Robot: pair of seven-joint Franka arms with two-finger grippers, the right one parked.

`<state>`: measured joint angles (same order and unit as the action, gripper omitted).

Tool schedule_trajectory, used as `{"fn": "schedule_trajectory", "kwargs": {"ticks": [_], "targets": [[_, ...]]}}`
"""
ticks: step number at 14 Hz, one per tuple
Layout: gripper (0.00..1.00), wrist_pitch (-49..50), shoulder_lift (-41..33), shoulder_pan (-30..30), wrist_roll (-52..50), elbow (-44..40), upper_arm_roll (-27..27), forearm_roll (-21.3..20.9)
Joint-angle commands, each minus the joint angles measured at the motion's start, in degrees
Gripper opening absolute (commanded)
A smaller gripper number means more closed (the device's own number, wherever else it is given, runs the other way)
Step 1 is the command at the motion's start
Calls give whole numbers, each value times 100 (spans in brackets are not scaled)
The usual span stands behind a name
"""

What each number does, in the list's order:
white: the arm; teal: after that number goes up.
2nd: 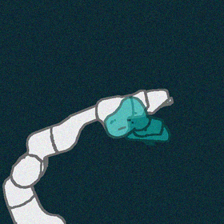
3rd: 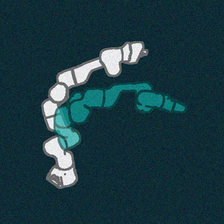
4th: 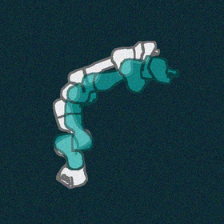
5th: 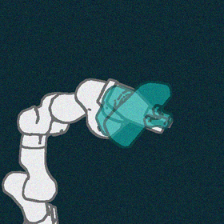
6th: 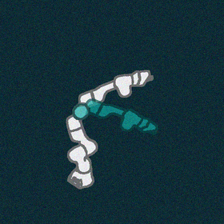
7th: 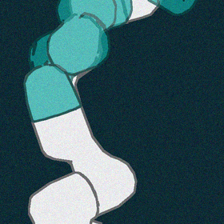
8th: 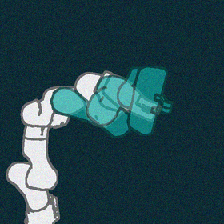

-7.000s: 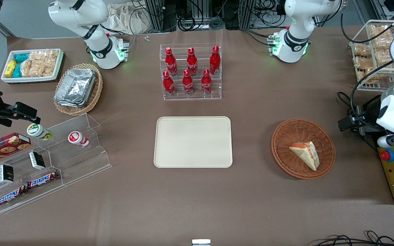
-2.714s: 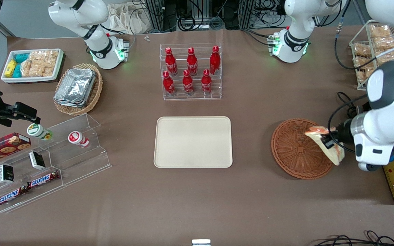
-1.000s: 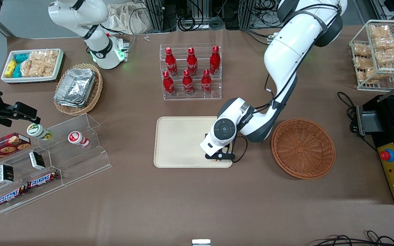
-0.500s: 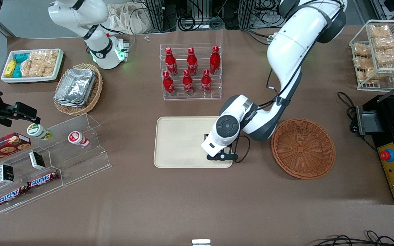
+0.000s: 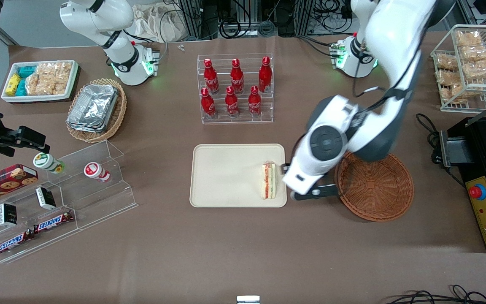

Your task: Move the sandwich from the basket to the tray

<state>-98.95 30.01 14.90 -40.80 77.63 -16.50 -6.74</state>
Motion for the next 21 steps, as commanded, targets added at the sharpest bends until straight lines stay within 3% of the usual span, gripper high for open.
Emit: {"fn": "schedule_trajectory", "kwargs": {"ticks": [1,6,13,16,21], "targets": [[99,104,-959,-337,-7,786,-46,-3],[99,33,-1744,-1066,72,1377,-46,6],[99,148,-2561,-2112,1845,1878,-46,243],[100,340,-2685,-2578,2671,1835,-46,498],[100,946,-2580,-2860,3436,1274,-38,411]]}}
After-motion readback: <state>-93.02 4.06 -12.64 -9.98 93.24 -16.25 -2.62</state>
